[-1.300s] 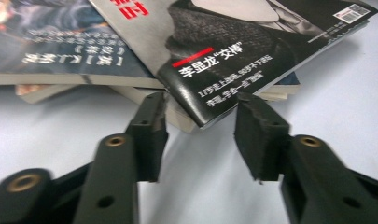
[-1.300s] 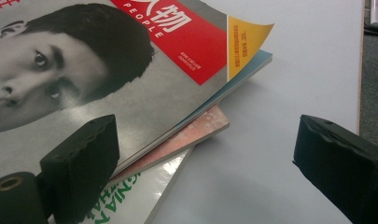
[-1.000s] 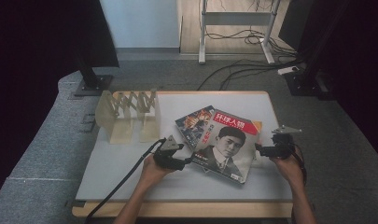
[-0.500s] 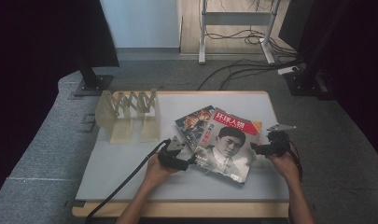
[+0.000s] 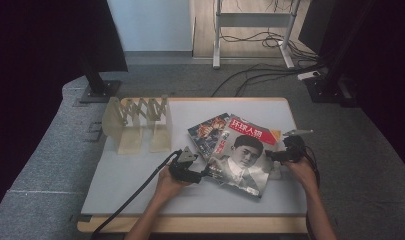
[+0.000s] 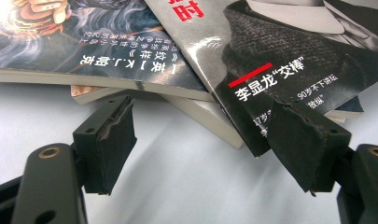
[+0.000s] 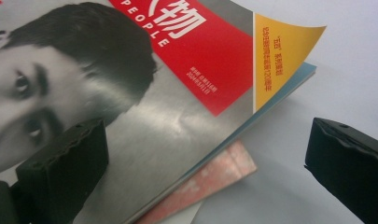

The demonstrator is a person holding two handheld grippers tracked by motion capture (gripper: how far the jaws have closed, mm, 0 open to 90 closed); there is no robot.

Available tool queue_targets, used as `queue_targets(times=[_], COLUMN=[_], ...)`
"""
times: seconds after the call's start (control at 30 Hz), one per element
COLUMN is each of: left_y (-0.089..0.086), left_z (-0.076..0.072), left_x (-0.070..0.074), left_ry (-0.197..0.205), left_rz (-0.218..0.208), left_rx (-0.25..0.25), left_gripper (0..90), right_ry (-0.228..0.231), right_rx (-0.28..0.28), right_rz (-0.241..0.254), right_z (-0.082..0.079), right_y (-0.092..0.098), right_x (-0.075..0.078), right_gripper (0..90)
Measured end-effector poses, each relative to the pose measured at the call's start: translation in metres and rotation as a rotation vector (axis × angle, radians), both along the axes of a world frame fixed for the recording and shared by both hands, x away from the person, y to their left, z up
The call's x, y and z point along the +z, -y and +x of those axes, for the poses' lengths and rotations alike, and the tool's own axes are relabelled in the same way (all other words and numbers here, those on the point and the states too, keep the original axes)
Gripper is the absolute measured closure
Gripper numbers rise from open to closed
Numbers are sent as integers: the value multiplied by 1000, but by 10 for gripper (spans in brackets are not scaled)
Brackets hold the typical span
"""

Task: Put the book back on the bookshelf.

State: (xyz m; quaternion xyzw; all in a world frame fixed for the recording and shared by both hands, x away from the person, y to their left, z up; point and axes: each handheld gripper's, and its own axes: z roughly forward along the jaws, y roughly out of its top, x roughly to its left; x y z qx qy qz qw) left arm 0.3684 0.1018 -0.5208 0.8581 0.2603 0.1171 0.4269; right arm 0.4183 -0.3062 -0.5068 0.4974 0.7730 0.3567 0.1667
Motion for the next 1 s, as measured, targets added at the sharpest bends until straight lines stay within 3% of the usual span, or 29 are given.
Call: queue_targets(times=[0.3,0.77,0.9,1.0], left_y=[0,0,0,0], left_z=[0,0,0,0], left_x=[1,1,1,0], left_ry=[5,5,4,-1], left_rz=[3,1,1,-2], left_rx=[-4,-10,-9,-9], left_gripper=[240,248,248,247], right_ry=[-41,-114,-91,-62], right_rx=[13,32,27,19], right_rz=[81,190,181,153], right_z=[23,42,44,43], right_y=[3,4,2,1], right_x=[-7,-15,-12,-7], right_gripper=[0,0,54,142])
